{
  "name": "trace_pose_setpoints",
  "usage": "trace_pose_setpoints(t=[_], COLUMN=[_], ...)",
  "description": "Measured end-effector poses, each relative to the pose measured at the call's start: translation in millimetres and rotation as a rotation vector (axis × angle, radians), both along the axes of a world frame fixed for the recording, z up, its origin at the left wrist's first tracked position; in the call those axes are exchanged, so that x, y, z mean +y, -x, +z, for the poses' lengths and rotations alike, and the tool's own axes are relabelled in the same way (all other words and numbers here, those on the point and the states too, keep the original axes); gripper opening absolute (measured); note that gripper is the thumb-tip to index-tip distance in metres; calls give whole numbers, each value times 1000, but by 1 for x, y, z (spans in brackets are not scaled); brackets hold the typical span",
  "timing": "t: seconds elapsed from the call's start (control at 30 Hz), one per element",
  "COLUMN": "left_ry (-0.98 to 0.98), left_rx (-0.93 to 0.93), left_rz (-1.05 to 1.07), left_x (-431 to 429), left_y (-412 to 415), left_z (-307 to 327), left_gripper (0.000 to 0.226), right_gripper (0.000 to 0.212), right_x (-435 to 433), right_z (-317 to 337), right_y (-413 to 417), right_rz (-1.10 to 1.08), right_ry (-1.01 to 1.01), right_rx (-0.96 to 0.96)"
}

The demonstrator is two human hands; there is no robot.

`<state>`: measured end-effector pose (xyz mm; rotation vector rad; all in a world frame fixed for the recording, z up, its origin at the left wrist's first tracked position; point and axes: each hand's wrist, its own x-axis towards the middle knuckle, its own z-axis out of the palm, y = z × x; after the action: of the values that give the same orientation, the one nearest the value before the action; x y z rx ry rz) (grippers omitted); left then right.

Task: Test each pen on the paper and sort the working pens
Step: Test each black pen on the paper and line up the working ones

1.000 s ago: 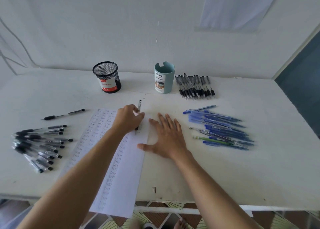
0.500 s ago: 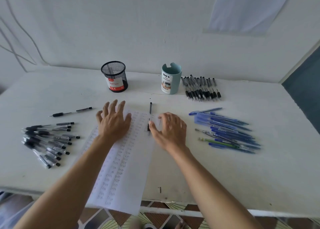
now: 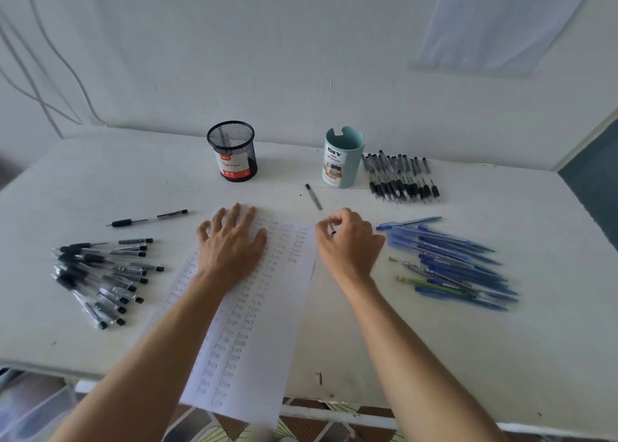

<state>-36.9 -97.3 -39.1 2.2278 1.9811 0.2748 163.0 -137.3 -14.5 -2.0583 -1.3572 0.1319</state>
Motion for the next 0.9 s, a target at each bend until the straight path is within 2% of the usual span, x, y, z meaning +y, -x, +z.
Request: trace_pose_setpoints(t=[0.1,0.2,0.43,0.63,0.8,0.9], left_ry=[-8,-16,-21,-28,-25,-31], left_rx=[6,4,-1,-4,-4,-4], left_rz=[-1,1,6,8,10,12], left_x=[0,0,-1,0,2,2], left_y=[-1,-2,-2,-2,-1,0], left_z=[0,1,1,-1,-1,-1], left_gripper=[55,55,61,61,62,62], right_gripper=[14,13,21,21,30,33], right_x=[4,18,70,98,105,102], right_z=[11,22,34,28,19,20], right_y=[-24,-53,-115,-137,-145,-143], right_rz=[-101,-252,-416,-428,-429,-431], right_ry=[-131,-187,-65,44,159,163], right_rx=[144,190,169,142,118,104])
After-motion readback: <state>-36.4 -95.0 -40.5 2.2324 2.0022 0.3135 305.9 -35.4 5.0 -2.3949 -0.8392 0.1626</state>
